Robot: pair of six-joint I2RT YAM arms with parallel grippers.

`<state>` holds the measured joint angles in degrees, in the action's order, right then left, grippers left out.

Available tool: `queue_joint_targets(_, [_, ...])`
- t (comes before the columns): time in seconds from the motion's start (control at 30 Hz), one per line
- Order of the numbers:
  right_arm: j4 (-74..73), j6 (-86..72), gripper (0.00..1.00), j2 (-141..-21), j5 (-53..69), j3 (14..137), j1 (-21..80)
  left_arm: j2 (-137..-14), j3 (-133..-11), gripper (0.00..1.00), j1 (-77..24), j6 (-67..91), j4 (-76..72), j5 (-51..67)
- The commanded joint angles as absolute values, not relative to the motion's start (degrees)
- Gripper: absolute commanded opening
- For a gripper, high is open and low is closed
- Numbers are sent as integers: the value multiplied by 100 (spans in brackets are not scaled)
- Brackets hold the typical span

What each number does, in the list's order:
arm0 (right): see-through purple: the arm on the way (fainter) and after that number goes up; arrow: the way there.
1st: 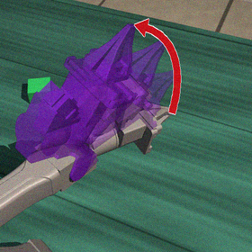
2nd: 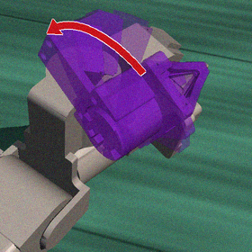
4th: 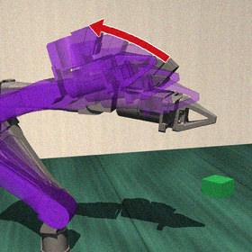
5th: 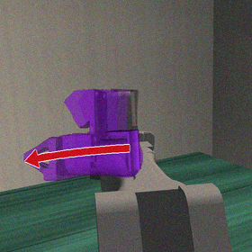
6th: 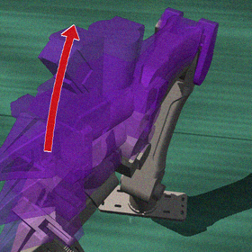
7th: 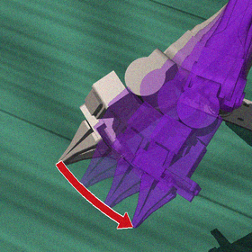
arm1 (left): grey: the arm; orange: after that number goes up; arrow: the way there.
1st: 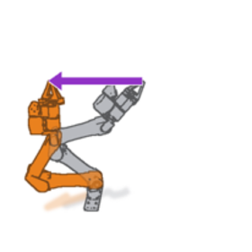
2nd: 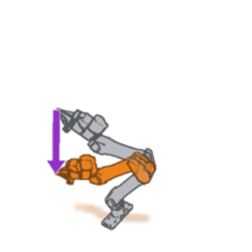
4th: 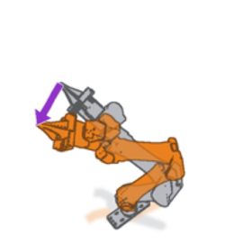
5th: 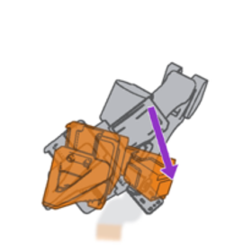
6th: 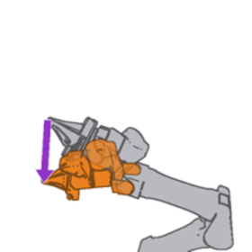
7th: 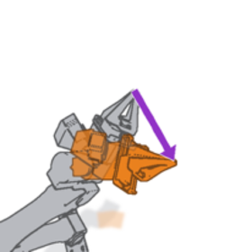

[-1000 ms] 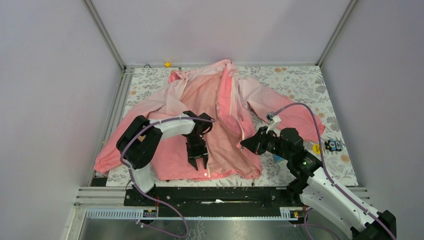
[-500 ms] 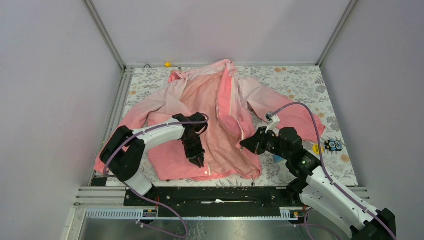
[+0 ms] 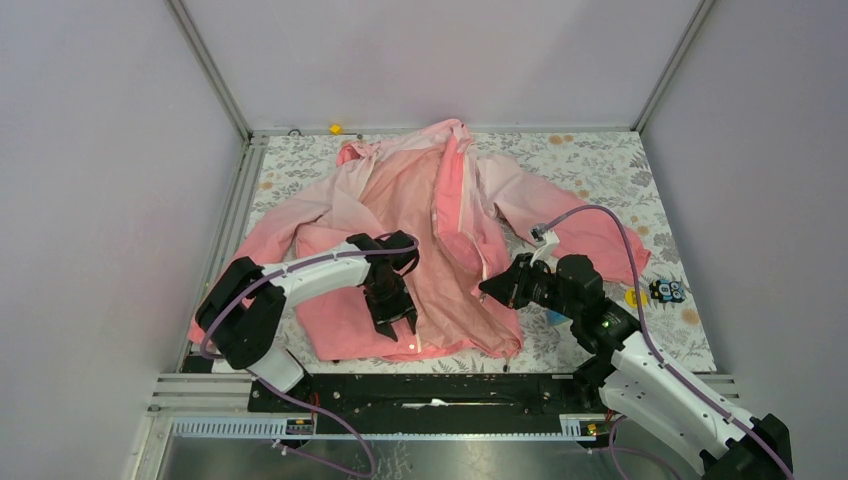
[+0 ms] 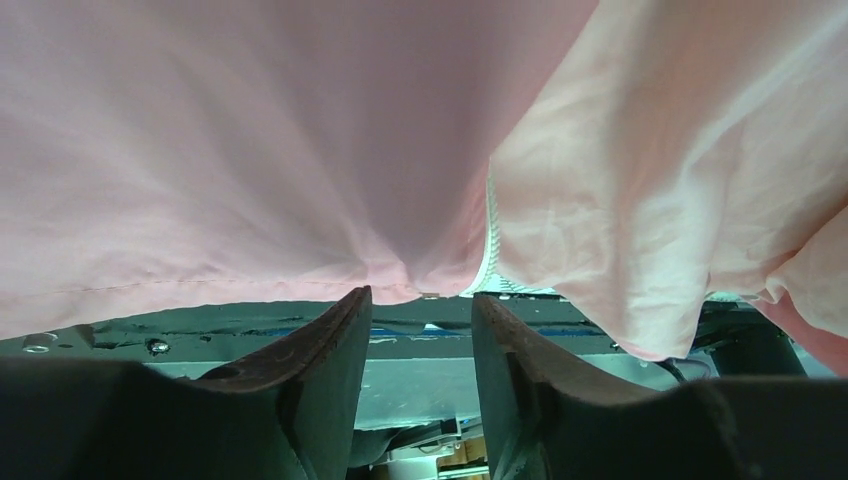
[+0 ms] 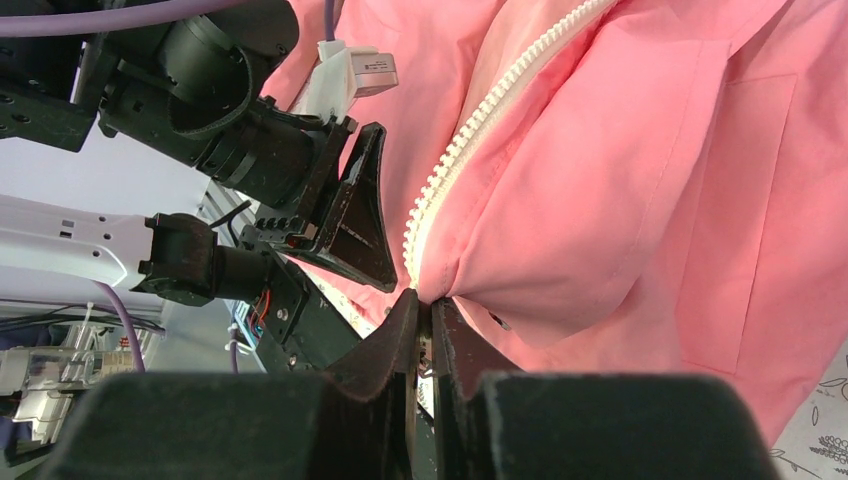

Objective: Zip up the jacket

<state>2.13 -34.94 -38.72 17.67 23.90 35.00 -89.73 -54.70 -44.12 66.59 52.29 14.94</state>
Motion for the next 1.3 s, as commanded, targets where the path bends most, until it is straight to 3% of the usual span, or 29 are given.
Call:
queue_joint_targets(0.0, [528,-3550,0,-3806,1907,2381,3568,-9087,-5521,44,-4404,6940,5295,1230])
queue_joint_targets(0.17, [536,-3547,0,-3813,1907,2370,3566,-9207,-5578,44,-4428,6988,5152,1256])
queue_joint_targets(0.4, [528,-3551,0,-3806,1914,2340,3566,-9375,-5530,52,-4548,7062,4868,1358])
queue_joint_targets(0.83, [523,-3522,0,-3839,1966,2397,3568,-9192,-5146,22,-4597,7031,4430,1396])
queue_joint_targets(1.0, [475,-3497,0,-3944,1940,2464,3564,-8697,-5259,2,-4584,6968,4490,1241])
queue_joint_targets(1.27, [327,-3398,0,-4148,1583,2671,3561,-7387,-4813,0,-4525,7204,4155,1278])
